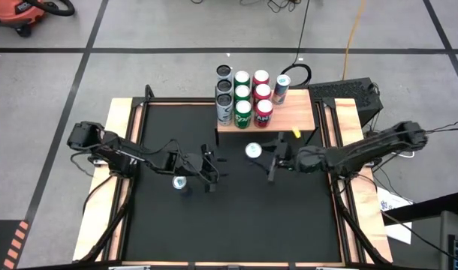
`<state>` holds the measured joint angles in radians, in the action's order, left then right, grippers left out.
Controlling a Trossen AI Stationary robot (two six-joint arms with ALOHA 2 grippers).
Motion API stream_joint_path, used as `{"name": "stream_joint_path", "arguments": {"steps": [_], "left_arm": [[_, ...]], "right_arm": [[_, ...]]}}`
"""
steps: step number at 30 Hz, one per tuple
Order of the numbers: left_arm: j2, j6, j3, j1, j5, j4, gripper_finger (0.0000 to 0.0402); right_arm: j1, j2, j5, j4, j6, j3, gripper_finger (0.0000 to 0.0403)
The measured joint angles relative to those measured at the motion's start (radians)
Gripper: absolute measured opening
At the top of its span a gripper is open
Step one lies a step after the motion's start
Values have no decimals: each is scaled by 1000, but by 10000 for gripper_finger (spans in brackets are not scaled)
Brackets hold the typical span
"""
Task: Place canned beverage on shelf
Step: Put the top blue soda can on the shelf aligned with the other blue soda can
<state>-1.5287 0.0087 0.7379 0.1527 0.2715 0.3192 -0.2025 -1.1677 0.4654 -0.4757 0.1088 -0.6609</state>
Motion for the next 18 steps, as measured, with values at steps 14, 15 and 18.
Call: {"name": "stream_joint_path", "arguments": {"steps": [14,15,18], "left_arm": [[22,0,-1,-3,4,-2,249],[22,0,-1,-5,4,7,249],[22,0,0,-13,6,22,249]], "right_arm": [[165,512,158,521,-50,-1,216],[194,523,158,538,-51,-1,216],[285,535,149,566,-74,-1,216]]}}
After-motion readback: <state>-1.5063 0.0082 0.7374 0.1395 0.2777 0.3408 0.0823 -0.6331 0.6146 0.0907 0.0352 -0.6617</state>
